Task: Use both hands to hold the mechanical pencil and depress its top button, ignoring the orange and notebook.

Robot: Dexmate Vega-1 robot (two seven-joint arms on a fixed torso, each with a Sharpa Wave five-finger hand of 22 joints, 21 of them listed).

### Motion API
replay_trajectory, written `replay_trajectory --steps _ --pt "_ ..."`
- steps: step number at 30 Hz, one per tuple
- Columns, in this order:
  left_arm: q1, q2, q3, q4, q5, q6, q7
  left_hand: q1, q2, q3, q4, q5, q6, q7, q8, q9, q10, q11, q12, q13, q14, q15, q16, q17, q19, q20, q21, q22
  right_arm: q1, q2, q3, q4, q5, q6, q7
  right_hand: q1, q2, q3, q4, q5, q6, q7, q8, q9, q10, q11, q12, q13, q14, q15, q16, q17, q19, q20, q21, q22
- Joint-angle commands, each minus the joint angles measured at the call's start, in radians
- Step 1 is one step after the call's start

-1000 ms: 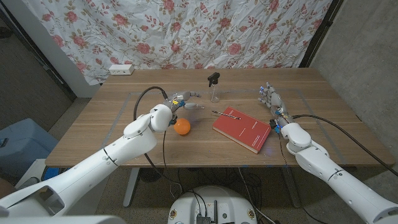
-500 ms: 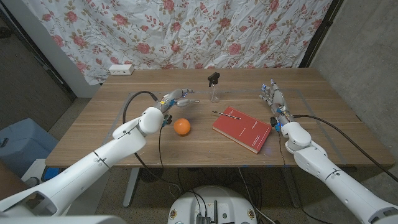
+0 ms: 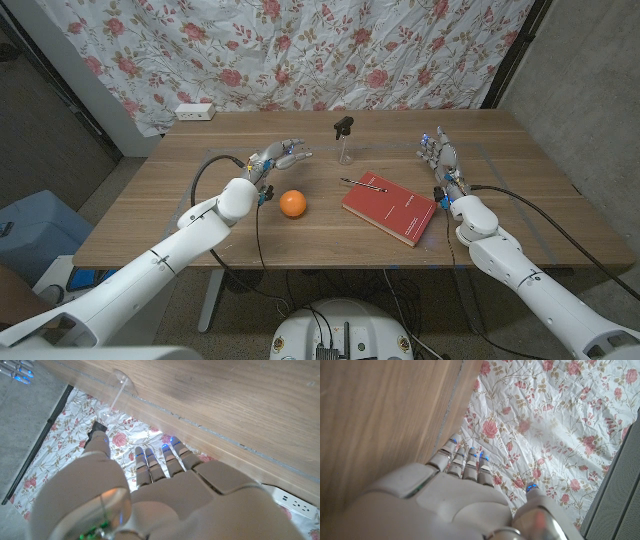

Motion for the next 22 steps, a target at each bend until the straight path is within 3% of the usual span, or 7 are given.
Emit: replay_trajectory --steps 1,5,9,13,22 --pt "-0.005 -0.057 -0.006 0.093 -0.072 -0.091 0.090 -0.002 0.015 0.003 0.007 -0.003 -0.005 0.001 -0.001 0.001 -0.003 0.004 0.002 0.000 -0.003 -0.061 0.003 0.003 -0.004 -0.085 0.005 0.003 0.009 -0.001 0.005 0.006 0.024 -0.018 0.012 0.000 0.006 0.001 0.003 0.006 -0.003 -0.002 -0.004 0.001 0.007 -0.002 0.002 0.000 0.008 -0.006 0.007 0.001 0.005 -0.004 0.004 0.001" --pt "-0.012 -0.081 -0.006 0.130 -0.092 -0.129 0.109 -0.010 0.021 0.004 0.011 -0.003 -0.009 0.003 -0.001 0.001 -0.005 0.005 0.002 0.000 -0.004 -0.060 0.004 0.004 -0.006 -0.086 0.005 0.003 0.008 0.003 0.006 0.008 0.027 -0.017 0.008 0.000 0.007 0.001 0.004 0.007 -0.003 -0.002 -0.004 0.001 0.008 -0.003 0.002 0.000 0.009 -0.007 0.007 0.001 0.007 -0.004 0.005 0.001" --pt "-0.016 -0.088 -0.006 0.158 -0.112 -0.166 0.105 -0.046 0.043 0.015 0.025 -0.001 -0.049 0.013 -0.005 0.000 -0.035 0.028 -0.002 0.000 -0.034 -0.049 -0.002 0.004 -0.028 -0.075 0.002 0.003 0.005 0.004 0.008 0.010 0.038 -0.018 0.014 0.000 0.007 0.001 0.006 0.007 -0.004 -0.002 -0.004 0.001 0.012 -0.008 0.003 0.000 0.013 -0.012 0.008 0.001 0.010 -0.005 0.006 0.001" --pt "-0.005 -0.116 -0.019 0.189 -0.139 -0.214 0.138 -0.066 0.047 0.018 0.033 0.000 -0.059 0.016 -0.003 0.000 -0.047 0.033 -0.002 0.000 -0.043 -0.047 0.000 0.005 -0.046 -0.075 -0.001 0.003 0.004 0.001 0.006 0.006 0.041 -0.025 0.016 0.000 0.008 0.001 0.007 0.007 -0.004 -0.003 -0.004 0.001 0.013 -0.007 0.003 0.000 0.016 -0.013 0.010 0.000 0.014 -0.005 0.007 0.001" --pt "-0.011 -0.176 -0.017 0.281 -0.150 -0.301 0.199 -0.090 0.055 0.024 0.045 0.001 -0.065 0.016 0.000 0.001 -0.041 0.029 0.005 0.000 -0.038 -0.048 0.006 0.005 -0.039 -0.071 0.006 0.003 -0.003 -0.004 -0.004 -0.018 0.039 -0.061 0.003 0.001 0.011 0.001 0.010 0.008 -0.002 -0.003 -0.003 0.001 0.019 -0.010 0.005 0.000 0.021 -0.014 0.011 0.000 0.015 -0.005 0.006 0.001"
